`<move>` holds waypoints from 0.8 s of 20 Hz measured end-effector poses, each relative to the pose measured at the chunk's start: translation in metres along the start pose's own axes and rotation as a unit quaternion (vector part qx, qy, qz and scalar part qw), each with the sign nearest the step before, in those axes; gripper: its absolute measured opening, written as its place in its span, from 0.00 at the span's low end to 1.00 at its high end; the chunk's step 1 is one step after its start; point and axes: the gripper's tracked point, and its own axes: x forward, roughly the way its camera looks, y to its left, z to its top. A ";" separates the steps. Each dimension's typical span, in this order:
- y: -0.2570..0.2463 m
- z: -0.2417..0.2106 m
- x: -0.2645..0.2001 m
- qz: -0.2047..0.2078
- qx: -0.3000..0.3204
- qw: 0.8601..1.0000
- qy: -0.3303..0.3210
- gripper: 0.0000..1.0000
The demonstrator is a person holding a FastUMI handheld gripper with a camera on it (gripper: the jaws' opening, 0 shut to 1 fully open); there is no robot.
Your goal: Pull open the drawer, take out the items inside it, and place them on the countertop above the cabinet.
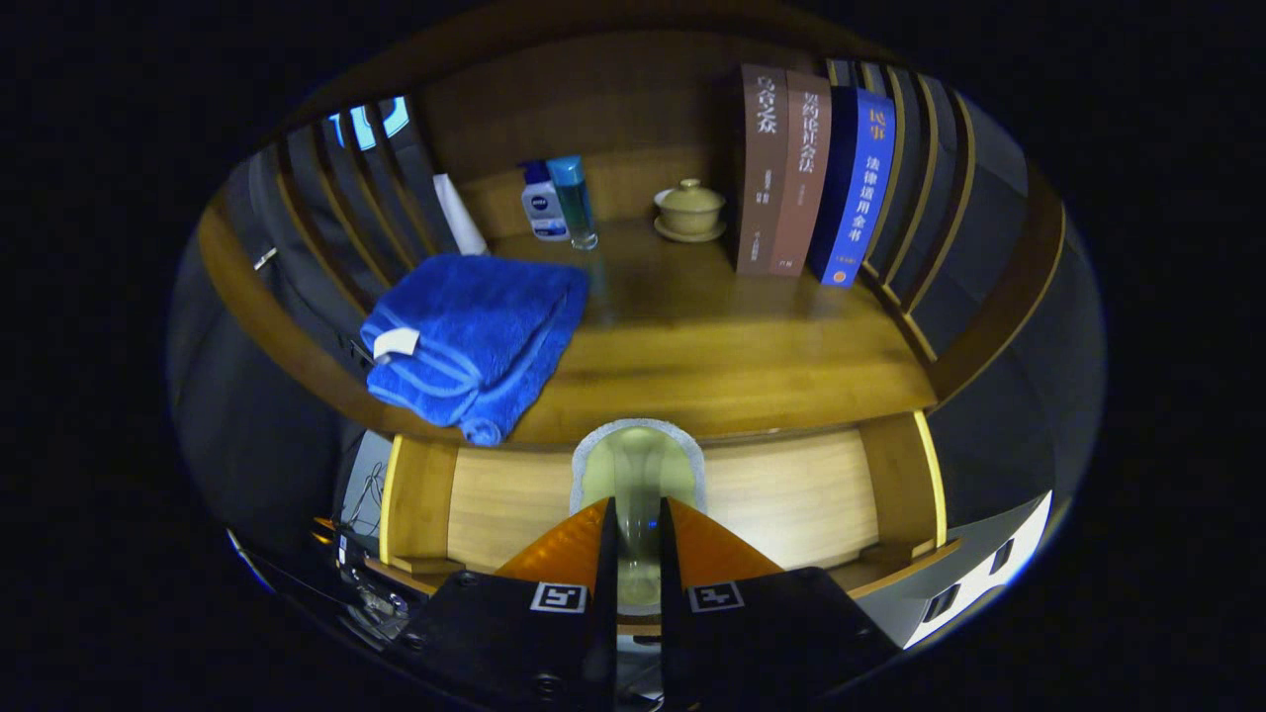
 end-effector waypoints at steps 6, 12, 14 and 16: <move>-0.011 0.057 0.042 -0.030 -0.005 0.999 0.012 0.22; -0.007 0.084 0.094 -0.038 -0.001 0.999 0.034 0.23; -0.008 0.085 0.106 -0.040 -0.011 0.998 0.042 0.22; -0.008 0.092 0.112 -0.042 -0.020 0.998 0.036 0.23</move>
